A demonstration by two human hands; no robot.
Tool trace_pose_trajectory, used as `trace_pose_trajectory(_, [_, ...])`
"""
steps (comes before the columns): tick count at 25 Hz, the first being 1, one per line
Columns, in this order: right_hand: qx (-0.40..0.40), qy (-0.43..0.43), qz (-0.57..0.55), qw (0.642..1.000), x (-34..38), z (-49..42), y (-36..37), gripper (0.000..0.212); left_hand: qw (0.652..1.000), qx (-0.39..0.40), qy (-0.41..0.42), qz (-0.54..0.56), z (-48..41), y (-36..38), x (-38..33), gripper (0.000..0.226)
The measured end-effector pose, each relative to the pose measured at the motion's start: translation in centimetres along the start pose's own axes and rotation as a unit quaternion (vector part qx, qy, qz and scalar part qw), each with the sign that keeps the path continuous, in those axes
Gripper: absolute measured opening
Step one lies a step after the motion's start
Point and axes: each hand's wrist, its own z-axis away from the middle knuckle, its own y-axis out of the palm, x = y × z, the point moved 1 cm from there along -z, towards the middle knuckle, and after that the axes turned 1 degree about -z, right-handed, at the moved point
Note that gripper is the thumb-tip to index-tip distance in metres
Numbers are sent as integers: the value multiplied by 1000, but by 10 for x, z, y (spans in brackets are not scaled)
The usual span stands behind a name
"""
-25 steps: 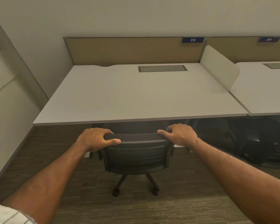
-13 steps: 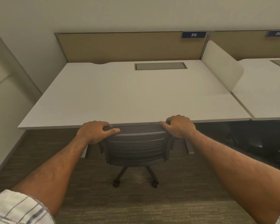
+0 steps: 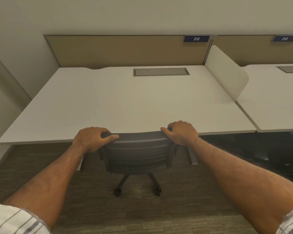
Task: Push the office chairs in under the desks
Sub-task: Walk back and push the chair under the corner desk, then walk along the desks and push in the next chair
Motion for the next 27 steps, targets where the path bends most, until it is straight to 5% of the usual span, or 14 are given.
trace_pose_trajectory(5, [3, 21, -5, 1000, -3, -2, 4, 67, 1000, 9, 10, -1, -6, 3, 3, 107])
trace_pose_trajectory(9, [-67, 46, -22, 996, 5, 12, 2, 69, 999, -28, 26, 4, -1, 5, 2, 95])
trace_pose_trajectory(15, [-115, 80, -44, 989, 7, 87, 13, 82, 956, -184, 224, -40, 44, 38, -23, 80])
trace_pose_trajectory(18, [-118, 111, -18, 987, 2, 143, 25, 80, 937, -161, 309, -36, 68, 70, -61, 83])
trace_pose_trajectory(27, [-85, 280, -17, 956, -47, 344, 57, 86, 921, -5, 383, -77, 108, 139, -191, 92])
